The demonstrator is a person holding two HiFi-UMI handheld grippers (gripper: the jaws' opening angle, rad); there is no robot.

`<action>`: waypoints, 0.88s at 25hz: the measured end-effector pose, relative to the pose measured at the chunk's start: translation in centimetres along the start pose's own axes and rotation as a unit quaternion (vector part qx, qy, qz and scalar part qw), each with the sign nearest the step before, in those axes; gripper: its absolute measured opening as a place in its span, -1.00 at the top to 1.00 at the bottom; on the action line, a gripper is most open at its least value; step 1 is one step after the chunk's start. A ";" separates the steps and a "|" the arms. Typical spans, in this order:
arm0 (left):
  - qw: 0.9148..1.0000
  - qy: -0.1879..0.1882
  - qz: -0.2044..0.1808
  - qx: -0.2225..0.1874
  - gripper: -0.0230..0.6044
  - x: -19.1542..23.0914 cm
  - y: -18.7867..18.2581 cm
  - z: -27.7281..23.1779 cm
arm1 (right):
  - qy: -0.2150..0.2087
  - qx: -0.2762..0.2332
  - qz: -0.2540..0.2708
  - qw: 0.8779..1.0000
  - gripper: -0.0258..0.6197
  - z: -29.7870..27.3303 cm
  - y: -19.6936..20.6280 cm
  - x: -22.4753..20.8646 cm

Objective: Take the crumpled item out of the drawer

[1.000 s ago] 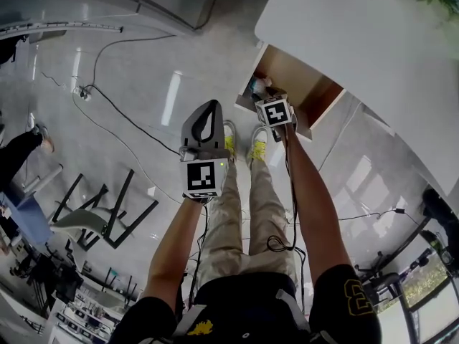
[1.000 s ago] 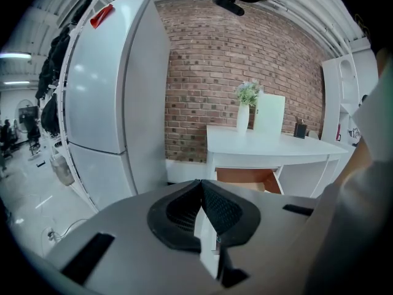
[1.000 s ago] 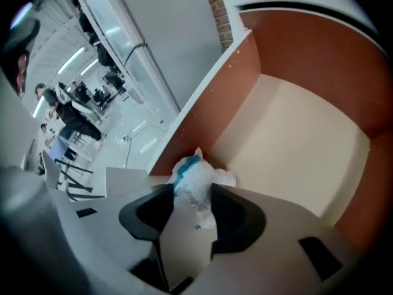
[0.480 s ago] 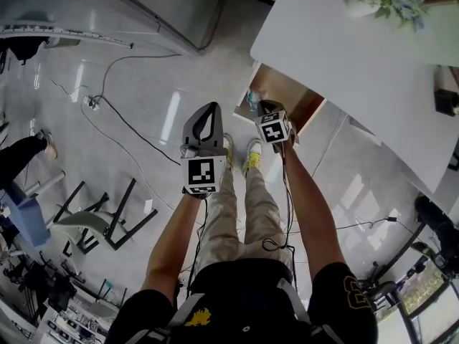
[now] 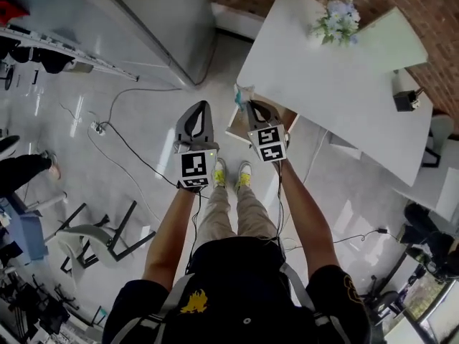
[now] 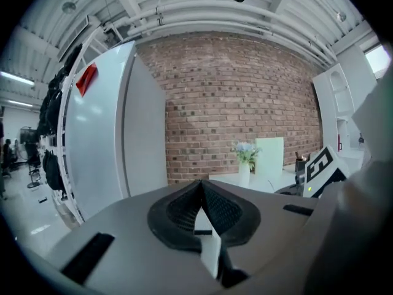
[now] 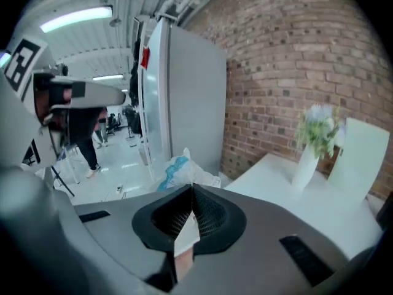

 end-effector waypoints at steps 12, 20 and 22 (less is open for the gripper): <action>0.995 0.003 0.001 -0.104 0.87 -0.9 -13.3 6.9 | 0.080 -0.252 0.013 0.964 0.83 21.2 -14.7 -0.8; 0.989 0.022 -0.018 -0.142 0.87 -1.2 -17.1 10.5 | 0.127 -0.306 0.014 0.944 0.83 28.6 -15.7 1.2; 0.989 0.027 -0.022 -0.145 0.87 -1.6 -17.5 10.6 | 0.129 -0.311 0.008 0.942 0.83 29.3 -15.5 1.4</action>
Point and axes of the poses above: the fingertips, and each gripper's own axes: z backward along the fingers, x to its left, y out of its underside, the point moved 7 cm from there along z, backward along the fingers, and after that the axes turned 15 degrees about x, right-handed, at the moved point
